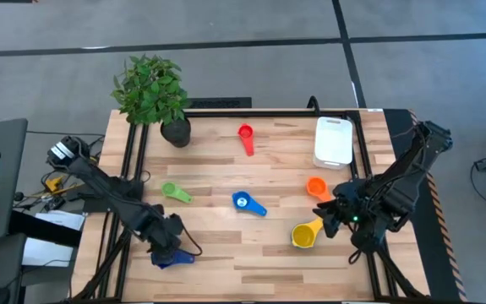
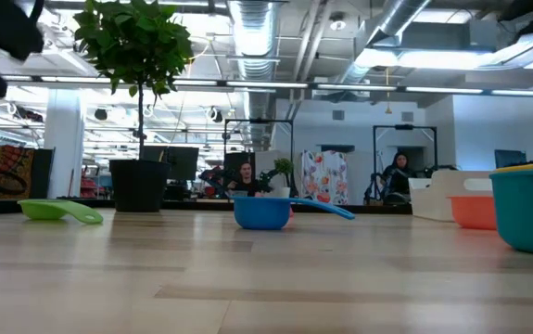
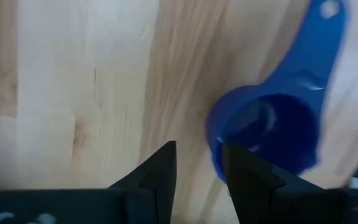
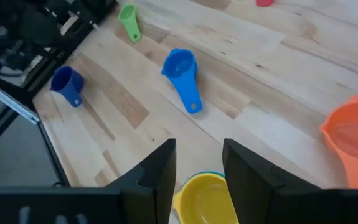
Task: Nest measuring cups in basket
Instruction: Stack the dark blue measuring cup on the yellow measuring cup
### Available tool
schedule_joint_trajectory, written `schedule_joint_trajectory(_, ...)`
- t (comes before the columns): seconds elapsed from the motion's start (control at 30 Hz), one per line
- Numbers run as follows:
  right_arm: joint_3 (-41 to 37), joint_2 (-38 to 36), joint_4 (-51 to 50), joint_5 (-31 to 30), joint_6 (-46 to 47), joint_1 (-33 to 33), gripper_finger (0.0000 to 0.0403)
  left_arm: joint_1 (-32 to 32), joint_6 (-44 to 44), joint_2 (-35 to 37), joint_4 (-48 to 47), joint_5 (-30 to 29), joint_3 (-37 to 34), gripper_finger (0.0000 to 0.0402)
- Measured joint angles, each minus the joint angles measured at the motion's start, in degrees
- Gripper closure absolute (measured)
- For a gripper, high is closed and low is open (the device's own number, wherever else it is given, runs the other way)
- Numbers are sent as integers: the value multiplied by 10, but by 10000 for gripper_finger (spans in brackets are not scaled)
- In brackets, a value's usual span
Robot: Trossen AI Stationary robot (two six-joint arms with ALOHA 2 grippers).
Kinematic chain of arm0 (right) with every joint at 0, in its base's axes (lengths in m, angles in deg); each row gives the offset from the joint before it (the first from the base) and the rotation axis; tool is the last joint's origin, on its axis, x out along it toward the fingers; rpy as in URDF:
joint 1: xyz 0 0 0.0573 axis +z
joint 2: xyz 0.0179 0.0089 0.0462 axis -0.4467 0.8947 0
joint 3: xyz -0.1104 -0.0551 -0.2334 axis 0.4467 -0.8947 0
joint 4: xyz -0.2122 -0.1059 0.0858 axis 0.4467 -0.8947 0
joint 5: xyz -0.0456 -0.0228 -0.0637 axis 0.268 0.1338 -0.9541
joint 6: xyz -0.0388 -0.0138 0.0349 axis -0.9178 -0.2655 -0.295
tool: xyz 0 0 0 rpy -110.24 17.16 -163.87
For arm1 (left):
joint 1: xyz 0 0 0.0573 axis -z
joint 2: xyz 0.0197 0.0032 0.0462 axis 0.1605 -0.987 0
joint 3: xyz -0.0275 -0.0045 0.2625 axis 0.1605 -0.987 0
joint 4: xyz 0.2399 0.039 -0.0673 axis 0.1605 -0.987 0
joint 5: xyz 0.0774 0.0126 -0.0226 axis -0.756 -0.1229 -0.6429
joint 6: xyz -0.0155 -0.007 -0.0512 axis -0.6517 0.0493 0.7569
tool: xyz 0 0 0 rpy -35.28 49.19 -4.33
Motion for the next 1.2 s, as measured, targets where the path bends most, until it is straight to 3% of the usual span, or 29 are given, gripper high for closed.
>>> schedule_joint_trajectory(0.6, 0, 0, 31, 0, -14, -33, 259, 12, 52, -7, 138, 35, -90, 290)
schedule_joint_trajectory(0.7, 0, 0, 37, 0, -14, -33, 264, 9, 85, -7, 137, 34, -90, 317)
schedule_joint_trajectory(0.83, 0, 0, 44, 0, -11, -33, 275, -3, 120, -7, 165, 33, -84, 386)
schedule_joint_trajectory(0.97, 0, 0, 45, 0, -10, -33, 290, -19, 174, -7, 234, 30, -83, 396)
schedule_joint_trajectory(1.07, 0, 0, 44, 0, 3, -33, 300, -30, 235, -7, 299, 3, -80, 398)
schedule_joint_trajectory(1.2, 0, 0, 40, 0, 18, -33, 312, -43, 310, -6, 343, -109, -43, 399)
